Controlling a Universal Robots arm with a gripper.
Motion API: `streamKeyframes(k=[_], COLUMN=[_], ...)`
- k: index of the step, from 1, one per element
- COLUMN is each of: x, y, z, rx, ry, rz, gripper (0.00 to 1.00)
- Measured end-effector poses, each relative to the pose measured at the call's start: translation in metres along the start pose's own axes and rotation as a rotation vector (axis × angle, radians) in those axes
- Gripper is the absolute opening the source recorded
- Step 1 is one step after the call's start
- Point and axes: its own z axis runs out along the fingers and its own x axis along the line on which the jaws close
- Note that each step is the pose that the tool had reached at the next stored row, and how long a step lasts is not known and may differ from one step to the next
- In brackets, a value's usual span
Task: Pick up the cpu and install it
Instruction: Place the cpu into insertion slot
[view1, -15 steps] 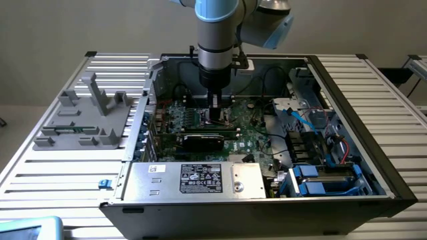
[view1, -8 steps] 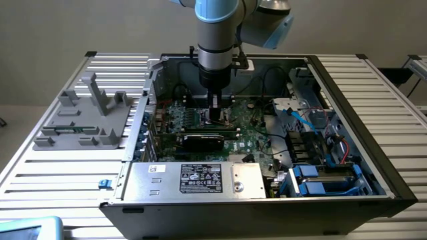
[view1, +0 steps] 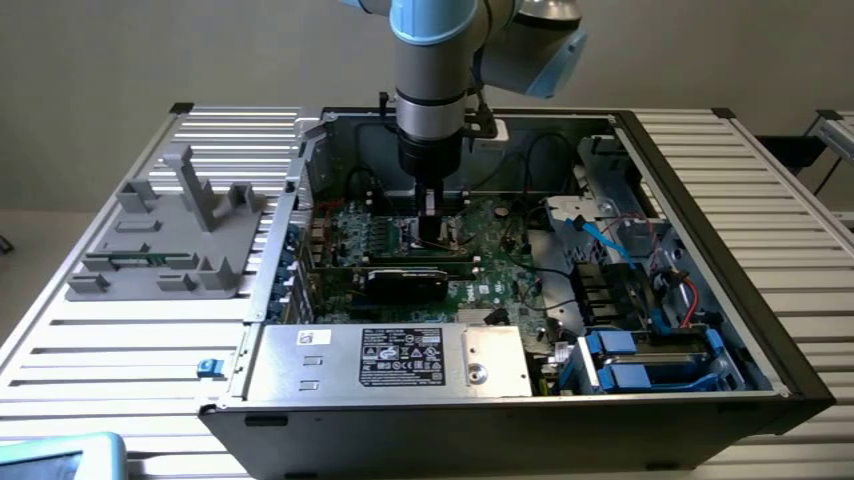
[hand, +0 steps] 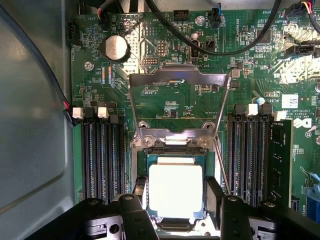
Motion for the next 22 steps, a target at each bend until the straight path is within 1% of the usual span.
streamKeyframes(k=[2,3,5,7,9,22], x=[0.0004,0.0007,0.0014,0.0020,0.0021,0.0021], y=[0.0000,0.0000,0.0000,0.0000,0.0000,-0.0001], z=[0.0000,0.0000,0.0001,0.0001,0.0001,0.0012], rx=[0.0000,-0.0001,-0.0001,-0.0001,-0.0001,0.0016], ry=[-0.0005,-0.0017,-0.0049,-0.0095,-0.0115,-0.0118], rz=[0.000,0.000,0.000,0.000,0.000,0.000], gripper=[0.55,0.55,0.55,0.55,0.55,0.55])
